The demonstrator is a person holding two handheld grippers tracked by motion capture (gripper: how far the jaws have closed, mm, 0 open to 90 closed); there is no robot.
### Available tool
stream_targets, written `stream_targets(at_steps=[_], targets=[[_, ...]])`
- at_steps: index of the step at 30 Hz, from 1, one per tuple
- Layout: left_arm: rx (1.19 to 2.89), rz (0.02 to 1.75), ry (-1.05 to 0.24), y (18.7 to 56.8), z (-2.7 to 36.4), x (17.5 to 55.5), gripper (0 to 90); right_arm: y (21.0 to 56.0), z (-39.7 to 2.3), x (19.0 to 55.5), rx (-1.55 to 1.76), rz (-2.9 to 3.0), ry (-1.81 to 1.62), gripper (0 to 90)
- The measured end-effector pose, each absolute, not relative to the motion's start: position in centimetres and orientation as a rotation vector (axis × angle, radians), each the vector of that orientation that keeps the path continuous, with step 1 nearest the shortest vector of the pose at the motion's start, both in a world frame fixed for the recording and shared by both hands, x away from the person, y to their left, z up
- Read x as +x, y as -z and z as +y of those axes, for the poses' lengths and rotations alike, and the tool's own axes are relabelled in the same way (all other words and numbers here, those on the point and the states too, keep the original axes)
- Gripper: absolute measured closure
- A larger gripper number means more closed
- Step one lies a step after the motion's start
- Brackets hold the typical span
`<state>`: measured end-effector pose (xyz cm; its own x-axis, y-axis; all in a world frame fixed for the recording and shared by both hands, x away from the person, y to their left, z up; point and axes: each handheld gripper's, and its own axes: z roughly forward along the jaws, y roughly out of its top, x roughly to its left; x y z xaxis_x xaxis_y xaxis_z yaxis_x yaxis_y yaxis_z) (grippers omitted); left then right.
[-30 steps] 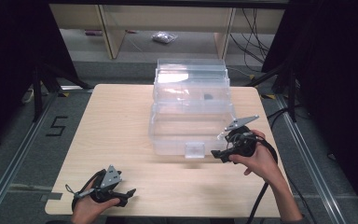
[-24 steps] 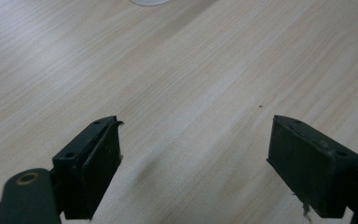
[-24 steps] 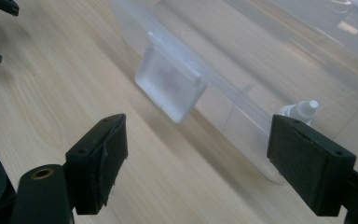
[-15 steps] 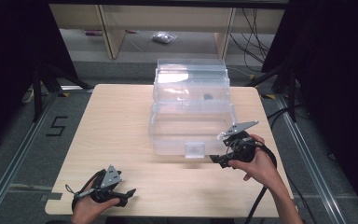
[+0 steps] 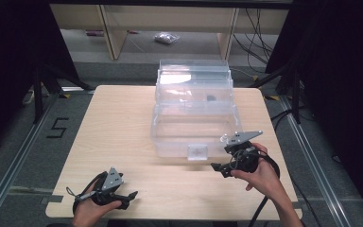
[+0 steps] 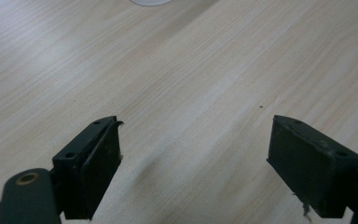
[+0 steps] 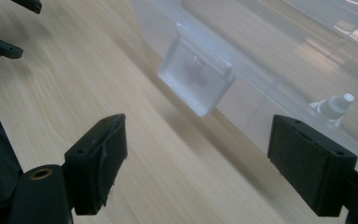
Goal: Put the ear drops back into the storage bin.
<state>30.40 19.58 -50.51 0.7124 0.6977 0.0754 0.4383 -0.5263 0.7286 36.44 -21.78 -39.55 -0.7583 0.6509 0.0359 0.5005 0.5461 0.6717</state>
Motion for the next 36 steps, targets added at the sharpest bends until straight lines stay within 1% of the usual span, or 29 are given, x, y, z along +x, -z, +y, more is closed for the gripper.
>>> stream_targets(at_steps=[3, 6, 7, 8, 13, 20, 28, 31, 32, 35, 36], targets=[[2.209, 0.857, -0.467, 50.5, 19.6, 30.4, 16.4, 39.9, -21.7, 36.5, 0.947, 2.559, -1.03, 20.5], [2.206, 0.857, -0.469, 50.4, 19.7, 30.4, 16.4, 40.3, -21.6, 36.4, 0.974, 2.549, -1.043, 20.6], [2.209, 0.854, -0.473, 50.4, 19.7, 30.4, 16.4, 40.1, -21.5, 36.2, 1.031, 2.562, -1.024, 20.5], [2.207, 0.855, -0.473, 50.4, 19.7, 30.4, 16.4, 40.4, -21.4, 36.2, 0.988, 2.538, -1.06, 20.6], [2.19, 0.856, -0.461, 50.4, 19.5, 30.3, 16.4, 40.4, -21.4, 35.8, 0.984, 2.552, -1.052, 20.6], [2.208, 0.85, -0.478, 50.4, 19.6, 30.4, 16.4, 41.2, -21.0, 35.0, 0.957, 2.57, -1.044, 20.5], [2.208, 0.851, -0.479, 50.4, 19.6, 30.4, 16.4, 42.7, -21.3, 34.9, 0.98, 2.528, -1.099, 20.4], [2.201, 0.864, -0.474, 50.4, 19.6, 30.3, 16.4, 43.3, -21.4, 34.7, 1.044, 2.509, -1.115, 20.1], [2.197, 0.87, -0.491, 50.5, 19.5, 30.3, 16.4, 43.8, -21.6, 34.6, 1.04, 2.511, -1.112, 20.1], [2.208, 0.851, -0.478, 50.4, 19.6, 30.4, 16.4, 44.4, -21.6, 34.6, 1.034, 2.494, -1.148, 20.1], [2.207, 0.852, -0.48, 50.4, 19.6, 30.3, 16.4, 44.6, -21.7, 34.2, 1.082, 2.511, -1.119, 20.0]])
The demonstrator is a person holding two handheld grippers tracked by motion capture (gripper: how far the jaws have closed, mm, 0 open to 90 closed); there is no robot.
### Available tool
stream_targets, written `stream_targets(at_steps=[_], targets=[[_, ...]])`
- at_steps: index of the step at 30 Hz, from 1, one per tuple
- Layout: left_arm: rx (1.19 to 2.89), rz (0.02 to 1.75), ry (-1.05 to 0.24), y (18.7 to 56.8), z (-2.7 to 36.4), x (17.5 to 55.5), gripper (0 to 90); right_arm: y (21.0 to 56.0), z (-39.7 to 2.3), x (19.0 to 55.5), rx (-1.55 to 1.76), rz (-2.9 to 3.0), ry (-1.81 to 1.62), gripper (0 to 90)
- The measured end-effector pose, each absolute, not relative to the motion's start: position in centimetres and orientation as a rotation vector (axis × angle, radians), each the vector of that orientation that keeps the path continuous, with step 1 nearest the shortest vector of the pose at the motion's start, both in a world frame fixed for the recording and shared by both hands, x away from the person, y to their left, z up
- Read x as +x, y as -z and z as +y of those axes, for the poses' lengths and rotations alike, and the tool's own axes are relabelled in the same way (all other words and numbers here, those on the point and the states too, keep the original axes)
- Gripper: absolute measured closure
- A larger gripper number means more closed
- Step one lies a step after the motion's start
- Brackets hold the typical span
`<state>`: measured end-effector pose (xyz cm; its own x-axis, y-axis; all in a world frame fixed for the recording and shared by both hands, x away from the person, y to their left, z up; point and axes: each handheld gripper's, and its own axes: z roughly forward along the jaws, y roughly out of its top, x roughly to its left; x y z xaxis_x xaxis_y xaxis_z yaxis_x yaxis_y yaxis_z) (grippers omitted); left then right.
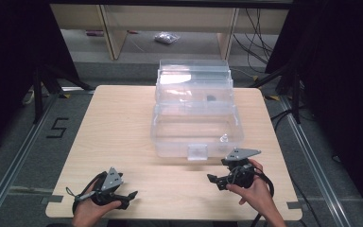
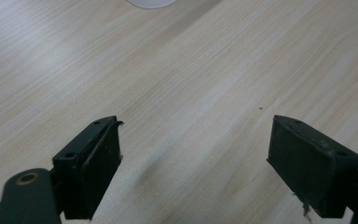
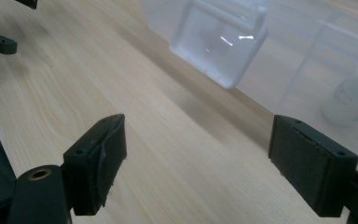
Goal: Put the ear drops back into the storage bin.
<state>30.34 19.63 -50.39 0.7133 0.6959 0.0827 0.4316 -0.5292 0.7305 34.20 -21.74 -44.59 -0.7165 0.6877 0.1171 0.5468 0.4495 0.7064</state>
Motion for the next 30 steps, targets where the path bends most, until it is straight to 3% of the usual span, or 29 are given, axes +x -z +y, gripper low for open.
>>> stream_targets(at_steps=[30], targets=[[2.217, 0.836, -0.479, 50.2, 19.4, 30.1, 16.4, 47.9, -23.1, 32.0, 1.092, 2.495, -1.061, 17.4]])
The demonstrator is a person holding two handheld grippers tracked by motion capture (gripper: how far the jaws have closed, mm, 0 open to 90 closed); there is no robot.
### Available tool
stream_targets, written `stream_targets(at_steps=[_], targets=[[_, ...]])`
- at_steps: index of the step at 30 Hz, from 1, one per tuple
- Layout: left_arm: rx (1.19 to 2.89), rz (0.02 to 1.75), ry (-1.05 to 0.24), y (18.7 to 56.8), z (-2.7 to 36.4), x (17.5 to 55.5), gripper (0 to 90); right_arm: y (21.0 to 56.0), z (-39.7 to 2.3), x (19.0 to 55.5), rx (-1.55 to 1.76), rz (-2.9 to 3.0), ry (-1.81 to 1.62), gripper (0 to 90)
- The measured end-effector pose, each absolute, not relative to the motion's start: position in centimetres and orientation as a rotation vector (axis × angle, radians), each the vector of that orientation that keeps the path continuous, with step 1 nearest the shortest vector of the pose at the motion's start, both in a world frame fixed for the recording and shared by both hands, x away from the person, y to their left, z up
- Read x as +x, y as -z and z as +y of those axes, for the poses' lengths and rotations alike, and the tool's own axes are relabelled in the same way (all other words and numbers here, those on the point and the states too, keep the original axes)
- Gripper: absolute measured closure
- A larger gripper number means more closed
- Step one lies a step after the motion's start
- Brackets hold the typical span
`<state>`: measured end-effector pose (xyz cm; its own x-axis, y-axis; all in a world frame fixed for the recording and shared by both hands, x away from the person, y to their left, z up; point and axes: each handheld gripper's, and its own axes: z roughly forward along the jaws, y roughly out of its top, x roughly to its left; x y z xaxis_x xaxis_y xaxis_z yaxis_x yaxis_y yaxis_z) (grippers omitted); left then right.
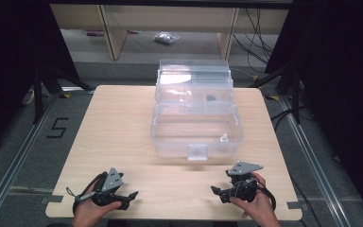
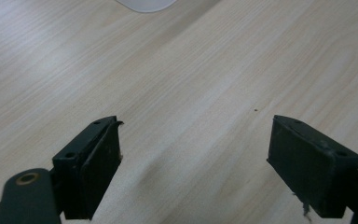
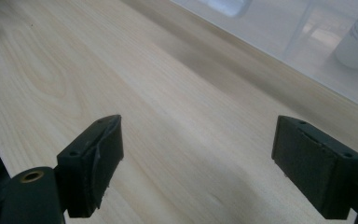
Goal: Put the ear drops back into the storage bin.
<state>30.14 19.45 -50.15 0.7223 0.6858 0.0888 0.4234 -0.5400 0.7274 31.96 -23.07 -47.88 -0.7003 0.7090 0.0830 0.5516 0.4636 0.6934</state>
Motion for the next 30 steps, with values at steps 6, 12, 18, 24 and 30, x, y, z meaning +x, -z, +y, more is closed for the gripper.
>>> stream_targets(at_steps=[6, 12, 18, 24, 30], targets=[[2.209, 0.832, -0.482, 50.3, 19.4, 30.2, 16.4, 48.3, -23.5, 31.7, 1.102, 2.497, -1.052, 16.8], [2.211, 0.828, -0.483, 50.3, 19.4, 30.2, 16.3, 48.4, -23.9, 30.9, 1.176, 2.49, -1.056, 16.7], [2.22, 0.824, -0.488, 50.3, 19.4, 30.2, 16.3, 48.7, -24.3, 30.7, 1.117, 2.487, -1.052, 16.7], [2.201, 0.842, -0.467, 50.3, 19.3, 30.0, 16.3, 48.4, -24.7, 30.8, 1.141, 2.503, -1.027, 16.5], [2.202, 0.838, -0.47, 50.3, 19.3, 30.0, 16.3, 48.6, -24.6, 30.9, 1.13, 2.49, -1.049, 16.5]])
